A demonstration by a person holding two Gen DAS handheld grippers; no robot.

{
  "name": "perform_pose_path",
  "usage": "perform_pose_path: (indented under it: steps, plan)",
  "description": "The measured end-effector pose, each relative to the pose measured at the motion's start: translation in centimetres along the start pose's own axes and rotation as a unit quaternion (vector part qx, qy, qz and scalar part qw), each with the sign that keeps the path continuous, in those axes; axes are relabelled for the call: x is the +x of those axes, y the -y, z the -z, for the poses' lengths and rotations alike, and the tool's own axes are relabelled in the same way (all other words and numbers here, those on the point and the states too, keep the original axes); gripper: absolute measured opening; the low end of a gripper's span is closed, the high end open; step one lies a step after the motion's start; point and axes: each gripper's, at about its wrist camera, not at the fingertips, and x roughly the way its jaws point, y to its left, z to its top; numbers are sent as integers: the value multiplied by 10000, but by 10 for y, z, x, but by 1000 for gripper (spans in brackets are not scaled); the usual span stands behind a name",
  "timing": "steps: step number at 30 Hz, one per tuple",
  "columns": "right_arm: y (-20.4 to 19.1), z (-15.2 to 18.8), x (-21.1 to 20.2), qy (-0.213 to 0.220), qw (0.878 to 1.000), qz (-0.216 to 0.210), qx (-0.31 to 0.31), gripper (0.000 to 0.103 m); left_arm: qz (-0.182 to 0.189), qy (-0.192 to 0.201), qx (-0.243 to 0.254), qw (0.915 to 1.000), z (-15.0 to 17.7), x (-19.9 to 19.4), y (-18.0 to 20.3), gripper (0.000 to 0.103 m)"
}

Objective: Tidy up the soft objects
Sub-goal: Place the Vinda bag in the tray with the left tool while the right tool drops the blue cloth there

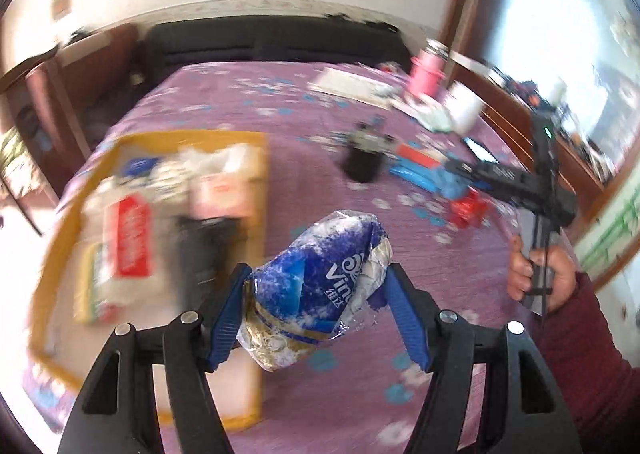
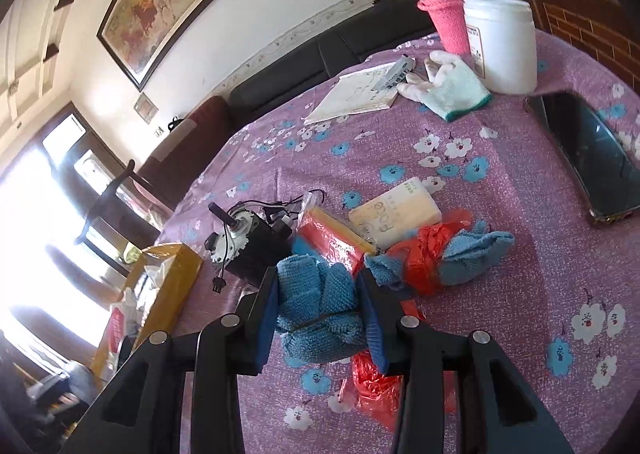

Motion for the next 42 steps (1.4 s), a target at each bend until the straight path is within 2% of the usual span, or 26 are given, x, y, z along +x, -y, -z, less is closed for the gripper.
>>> perform_pose_path:
  steps: [5, 10, 18, 22, 27, 32, 35, 42]
  plan:
    - [-22, 14, -22, -123, 9999, -41, -7, 42, -390, 169, -611, 9972, 14, -26, -63, 68]
    - [-80, 21, -41, -266, 9981, -273, -488, 42, -750, 79, -1091, 9912, 26, -28, -115, 68]
    - [-172, 45, -21, -705, 9885, -663, -1163, 42, -926, -131, -1427, 9853, 31, -10, -171, 68]
    - [-214, 65, -3, -948, 9810, -839, -1471, 42, -1005, -144, -1438, 9844, 25, -2, -186, 69]
    - [-259, 87, 19, -1265, 9705, -1078, -1749, 42, -919, -240, -1512, 9839, 22, 5, -196, 72]
    - [-296, 109, 40, -1606, 9573, -1393, -1961, 43, -798, -82, -1686, 9824, 25, -8, -202, 77]
    - [-313, 125, 53, -1771, 9495, -1477, -2130, 43, -804, 58, -1759, 9811, 26, -19, -205, 81]
    - [-324, 149, 77, -2030, 9410, -1406, -2313, 43, -799, 318, -1772, 9804, 29, -40, -201, 81]
